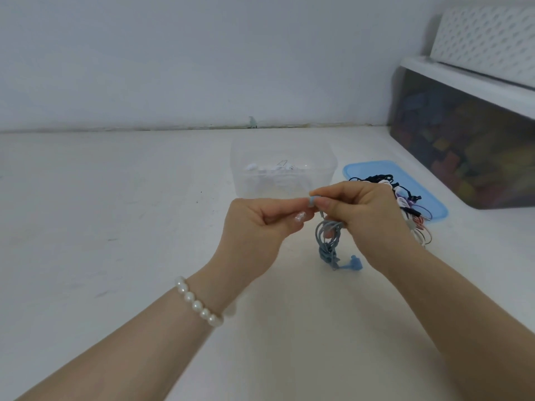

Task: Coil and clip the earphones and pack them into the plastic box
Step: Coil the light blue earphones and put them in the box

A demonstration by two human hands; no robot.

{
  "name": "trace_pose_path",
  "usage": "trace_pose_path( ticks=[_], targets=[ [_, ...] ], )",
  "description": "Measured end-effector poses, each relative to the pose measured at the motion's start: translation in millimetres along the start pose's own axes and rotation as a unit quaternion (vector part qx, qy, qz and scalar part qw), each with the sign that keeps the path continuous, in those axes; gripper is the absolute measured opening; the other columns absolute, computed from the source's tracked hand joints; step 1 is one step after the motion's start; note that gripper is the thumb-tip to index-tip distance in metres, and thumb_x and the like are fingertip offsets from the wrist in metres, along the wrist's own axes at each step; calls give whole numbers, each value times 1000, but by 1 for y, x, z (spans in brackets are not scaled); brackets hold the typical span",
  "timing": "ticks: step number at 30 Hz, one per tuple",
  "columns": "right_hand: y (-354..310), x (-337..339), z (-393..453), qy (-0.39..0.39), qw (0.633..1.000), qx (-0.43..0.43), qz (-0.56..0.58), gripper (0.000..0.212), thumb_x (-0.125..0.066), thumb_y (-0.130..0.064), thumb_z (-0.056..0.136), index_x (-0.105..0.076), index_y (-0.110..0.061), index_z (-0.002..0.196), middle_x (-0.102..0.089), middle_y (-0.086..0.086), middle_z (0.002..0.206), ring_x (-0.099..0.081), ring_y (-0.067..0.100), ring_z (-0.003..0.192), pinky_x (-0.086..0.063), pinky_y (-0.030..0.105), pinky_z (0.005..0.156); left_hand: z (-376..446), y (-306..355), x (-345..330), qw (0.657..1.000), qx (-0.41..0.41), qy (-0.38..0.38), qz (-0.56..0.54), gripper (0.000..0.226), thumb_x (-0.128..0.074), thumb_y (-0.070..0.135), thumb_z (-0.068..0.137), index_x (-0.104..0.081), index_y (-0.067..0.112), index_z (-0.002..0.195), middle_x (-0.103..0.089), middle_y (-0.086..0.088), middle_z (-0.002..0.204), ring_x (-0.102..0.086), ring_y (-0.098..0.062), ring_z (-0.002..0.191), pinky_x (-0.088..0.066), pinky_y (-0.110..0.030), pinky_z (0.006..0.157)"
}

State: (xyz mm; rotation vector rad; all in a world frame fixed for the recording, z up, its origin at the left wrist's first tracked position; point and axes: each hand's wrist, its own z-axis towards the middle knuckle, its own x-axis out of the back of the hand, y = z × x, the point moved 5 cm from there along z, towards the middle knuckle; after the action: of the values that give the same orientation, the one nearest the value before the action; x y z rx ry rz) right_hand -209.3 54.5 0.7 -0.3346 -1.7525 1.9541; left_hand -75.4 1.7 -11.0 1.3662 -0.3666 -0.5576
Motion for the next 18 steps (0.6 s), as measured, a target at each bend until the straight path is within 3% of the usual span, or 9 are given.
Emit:
trace_pose_path(
  ticks=[3, 6, 11, 15, 18],
  targets=[
    [4, -1, 0, -22, 994, -54, 89, 12, -64, 0, 77, -71, -10, 77, -70, 0, 65, -56, 14, 56, -46, 19, 50, 4, -4, 2, 987, 91, 4, -131, 16, -60, -6, 80, -69, 3, 89, -74, -8, 80, -72, -19, 80, -57, -24, 72],
    [3, -4, -3, -45, 987, -78, 135, 10, -61, 0, 77, -69, -5, 81, -71, 1, 66, -56, 13, 53, -47, 18, 48, 7, -7, 2, 968, 150, 4, -201, 11, -59, -3, 78, -66, 1, 86, -73, -11, 76, -71, -16, 71, -57, -23, 68],
    [-2, -7, -8, -76, 981, -95, 152, 14, -58, 0, 77, -67, 2, 87, -70, 0, 64, -56, 9, 51, -47, 17, 50, 8, -9, 2, 970, 163, -15, -182, 10, -65, 7, 69, -71, 6, 77, -73, -7, 71, -69, -10, 64, -56, -19, 62],
    [-8, -10, -12, -94, 981, -93, 144, 14, -59, -4, 72, -67, -1, 84, -67, -2, 58, -57, 5, 50, -46, 16, 50, 10, -13, 3, 974, 160, -15, -161, 22, -68, 14, 57, -69, 4, 77, -65, -2, 59, -61, -8, 53, -52, -17, 55],
    [-11, -11, -15, -102, 979, -101, 144, 17, -60, -8, 67, -67, -3, 81, -64, -2, 54, -57, 5, 50, -47, 17, 52, 11, -14, 2, 970, 168, -19, -177, 14, -66, 12, 57, -68, 6, 69, -62, -2, 53, -59, -9, 49, -52, -17, 53]
  ],
)
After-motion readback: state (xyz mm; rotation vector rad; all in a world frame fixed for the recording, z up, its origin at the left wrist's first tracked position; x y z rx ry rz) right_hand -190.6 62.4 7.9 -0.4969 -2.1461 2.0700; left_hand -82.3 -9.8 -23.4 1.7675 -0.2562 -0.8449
